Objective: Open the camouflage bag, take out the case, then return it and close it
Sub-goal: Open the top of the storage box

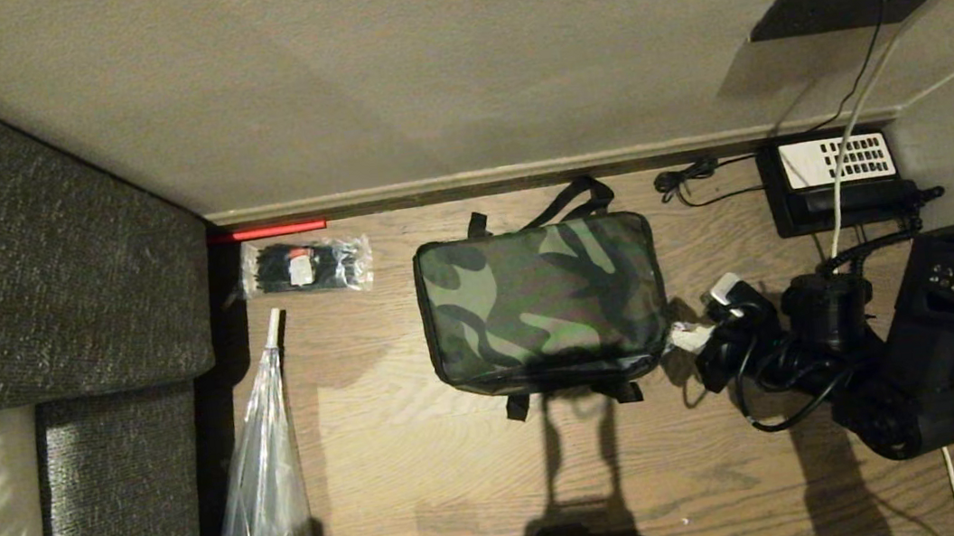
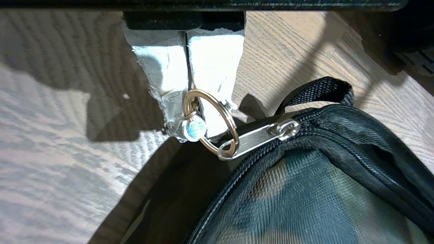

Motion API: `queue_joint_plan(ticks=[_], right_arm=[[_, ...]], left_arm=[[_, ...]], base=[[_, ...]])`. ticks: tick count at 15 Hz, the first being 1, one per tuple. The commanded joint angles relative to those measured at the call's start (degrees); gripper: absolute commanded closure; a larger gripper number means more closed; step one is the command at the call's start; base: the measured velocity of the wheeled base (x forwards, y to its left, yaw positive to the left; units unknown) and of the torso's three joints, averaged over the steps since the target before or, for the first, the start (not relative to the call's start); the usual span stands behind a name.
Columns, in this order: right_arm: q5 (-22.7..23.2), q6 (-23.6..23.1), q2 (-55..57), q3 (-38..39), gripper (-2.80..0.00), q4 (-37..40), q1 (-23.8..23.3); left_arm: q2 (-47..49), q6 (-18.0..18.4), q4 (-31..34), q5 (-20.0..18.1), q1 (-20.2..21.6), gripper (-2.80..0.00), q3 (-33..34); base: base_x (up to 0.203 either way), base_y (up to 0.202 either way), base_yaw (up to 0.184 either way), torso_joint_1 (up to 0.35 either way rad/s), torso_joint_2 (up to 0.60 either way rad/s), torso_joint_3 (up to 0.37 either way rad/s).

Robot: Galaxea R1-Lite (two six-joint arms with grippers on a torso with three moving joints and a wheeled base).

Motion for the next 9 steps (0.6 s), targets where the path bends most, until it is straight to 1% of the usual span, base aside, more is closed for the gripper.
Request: queue_joint_plan(ticks=[1,5,9], right_arm=[[0.2,-0.1,-2.3,0.9,0.0,-0.4,0.0],[0.2,-0.3,-2.7,0.7,0.0,-0.6,-0.1],[0.1,0.0,-3.4,-0.6,0.0,-0.5,-1.4]], left_arm=[[-0.1,0.0,0.0,0.0,0.0,0.0,0.2],[-0.1,0.0,0.0,0.0,0.0,0.0,0.2],[-0.1,0.0,0.0,0.0,0.0,0.0,0.2]], base=[[0.0,0.0,0.0,0.0,0.0,0.0],[0.0,0.0,0.0,0.0,0.0,0.0],[0.0,0.0,0.0,0.0,0.0,0.0]])
